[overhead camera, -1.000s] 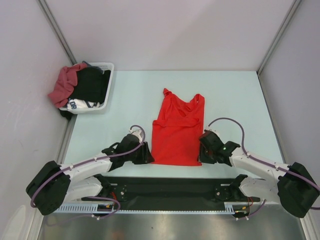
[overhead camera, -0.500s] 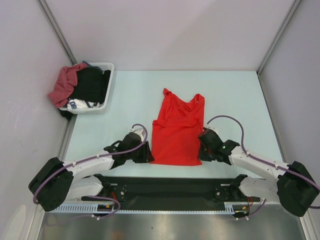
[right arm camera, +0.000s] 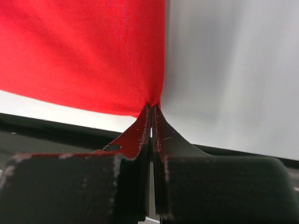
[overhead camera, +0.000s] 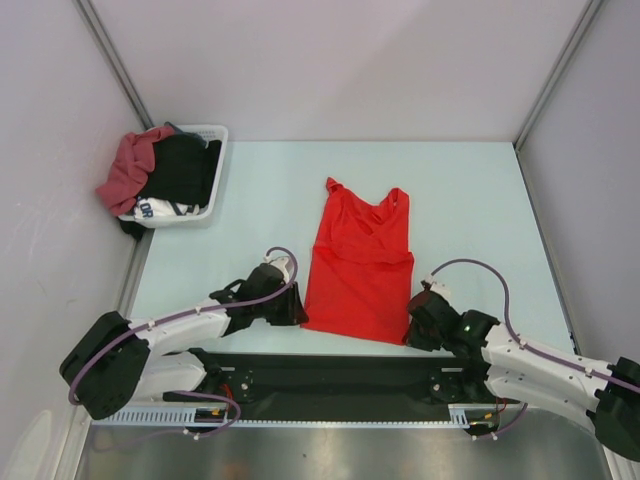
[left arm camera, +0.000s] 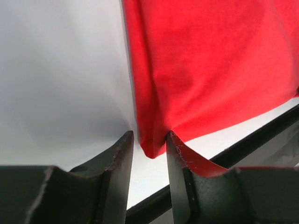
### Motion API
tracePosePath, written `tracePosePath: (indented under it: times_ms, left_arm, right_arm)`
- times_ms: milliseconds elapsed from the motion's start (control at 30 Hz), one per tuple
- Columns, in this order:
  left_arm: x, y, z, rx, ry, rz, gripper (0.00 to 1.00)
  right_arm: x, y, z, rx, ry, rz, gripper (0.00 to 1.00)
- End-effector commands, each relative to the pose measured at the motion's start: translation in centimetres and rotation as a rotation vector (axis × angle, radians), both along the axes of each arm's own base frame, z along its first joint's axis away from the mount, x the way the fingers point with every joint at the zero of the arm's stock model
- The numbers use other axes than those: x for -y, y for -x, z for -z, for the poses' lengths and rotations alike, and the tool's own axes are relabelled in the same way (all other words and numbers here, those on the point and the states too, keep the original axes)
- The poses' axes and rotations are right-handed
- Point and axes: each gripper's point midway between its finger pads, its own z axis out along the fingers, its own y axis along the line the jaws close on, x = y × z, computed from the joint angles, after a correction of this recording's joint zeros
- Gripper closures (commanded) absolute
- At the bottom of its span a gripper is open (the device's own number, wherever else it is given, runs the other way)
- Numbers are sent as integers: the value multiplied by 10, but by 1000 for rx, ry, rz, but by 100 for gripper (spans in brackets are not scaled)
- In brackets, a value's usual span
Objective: Fold and stack the tank tops
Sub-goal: Fold the tank top
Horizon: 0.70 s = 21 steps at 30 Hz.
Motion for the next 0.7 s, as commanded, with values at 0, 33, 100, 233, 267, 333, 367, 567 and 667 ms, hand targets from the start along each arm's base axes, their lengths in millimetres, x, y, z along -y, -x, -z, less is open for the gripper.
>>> tracePosePath:
  times_ms: [0,33,100,233,267,333,367,567,667]
  left_arm:
    - [5,-2,-4,26,16,33,59]
    - [5,-1,-5,27,17,35,57]
    - [3,2,-2,22,16,40,54]
    - [0,8,-1,15,20,48,54]
    - [0,8,0,12,20,47,54]
    - [1,10,0,5,28,54,57]
    - [2,11,0,-2,33,56,57]
    - [11,21,-2,-30,82,89,54]
    - [12,25,-1,-38,86,101,46]
  right_arm:
    - [1,9,6,-34,9,41,100]
    - [1,10,6,-35,15,44,100]
    - [1,12,7,-39,31,32,100]
    - [2,12,8,-44,49,25,73]
    - [2,12,8,-43,51,23,70]
    - [0,11,5,-37,38,20,67]
    - [-1,11,4,-33,30,19,65]
    - [-2,15,10,-50,32,1,62]
    - [-2,17,13,-62,38,-3,62]
